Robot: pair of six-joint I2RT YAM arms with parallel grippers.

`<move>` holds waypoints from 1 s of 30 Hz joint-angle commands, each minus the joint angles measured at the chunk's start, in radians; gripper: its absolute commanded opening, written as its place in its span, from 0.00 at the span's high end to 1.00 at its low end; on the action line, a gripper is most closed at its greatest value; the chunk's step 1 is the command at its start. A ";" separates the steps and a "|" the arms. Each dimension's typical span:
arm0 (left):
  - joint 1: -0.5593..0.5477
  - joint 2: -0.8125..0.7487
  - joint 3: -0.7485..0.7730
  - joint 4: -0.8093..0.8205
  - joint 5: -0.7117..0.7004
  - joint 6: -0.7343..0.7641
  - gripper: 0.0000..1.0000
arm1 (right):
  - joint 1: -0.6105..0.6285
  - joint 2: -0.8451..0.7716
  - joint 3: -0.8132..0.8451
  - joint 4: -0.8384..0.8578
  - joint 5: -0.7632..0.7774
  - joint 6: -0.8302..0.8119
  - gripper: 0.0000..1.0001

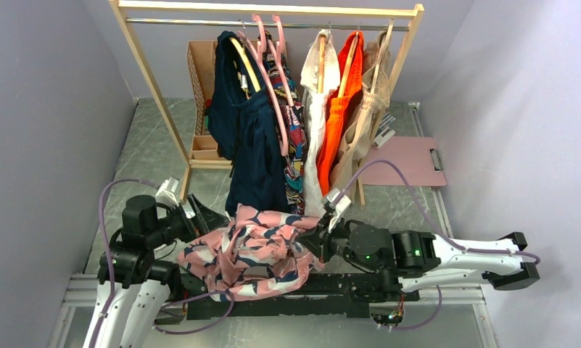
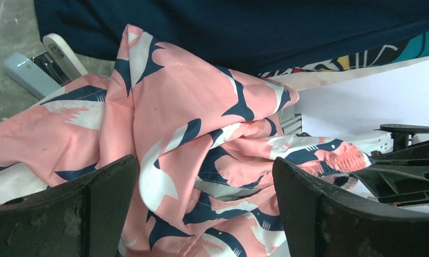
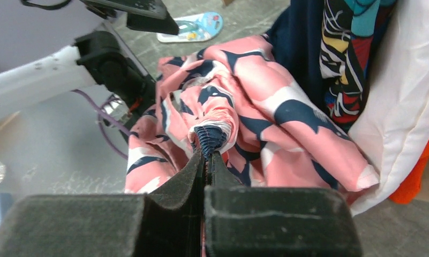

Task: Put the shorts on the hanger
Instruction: Adjust the shorts at the center of the board.

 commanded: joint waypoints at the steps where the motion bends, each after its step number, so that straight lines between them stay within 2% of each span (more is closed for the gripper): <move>1: -0.006 0.017 -0.033 0.057 0.059 -0.011 0.01 | 0.004 0.051 -0.022 0.034 0.082 0.024 1.00; 8: -0.007 0.132 -0.023 0.124 0.010 0.054 0.01 | -0.001 0.182 -0.028 0.089 0.143 0.004 1.00; 12: -0.044 0.162 -0.045 0.218 -0.012 0.031 0.01 | -0.024 0.225 -0.046 0.120 0.126 0.010 1.00; 16: -0.189 0.227 -0.030 0.282 -0.152 0.002 0.01 | -0.069 0.253 -0.066 0.144 0.090 0.016 1.00; 19: -0.367 0.301 -0.001 0.316 -0.320 -0.035 0.01 | -0.102 0.273 -0.075 0.161 0.062 0.009 1.00; 21: -0.470 0.342 0.036 0.299 -0.457 -0.057 0.01 | -0.121 0.277 -0.079 0.166 0.059 0.008 1.00; 24: -0.559 0.336 0.074 0.229 -0.558 -0.092 0.01 | -0.150 0.264 -0.091 0.141 0.069 0.035 1.00; 27: -0.584 0.279 0.079 0.095 -0.593 -0.125 0.01 | -0.176 0.228 -0.109 0.095 0.106 0.093 1.00; 30: -0.598 0.241 0.056 -0.025 -0.555 -0.171 0.01 | -0.193 0.192 -0.127 0.045 0.126 0.134 1.00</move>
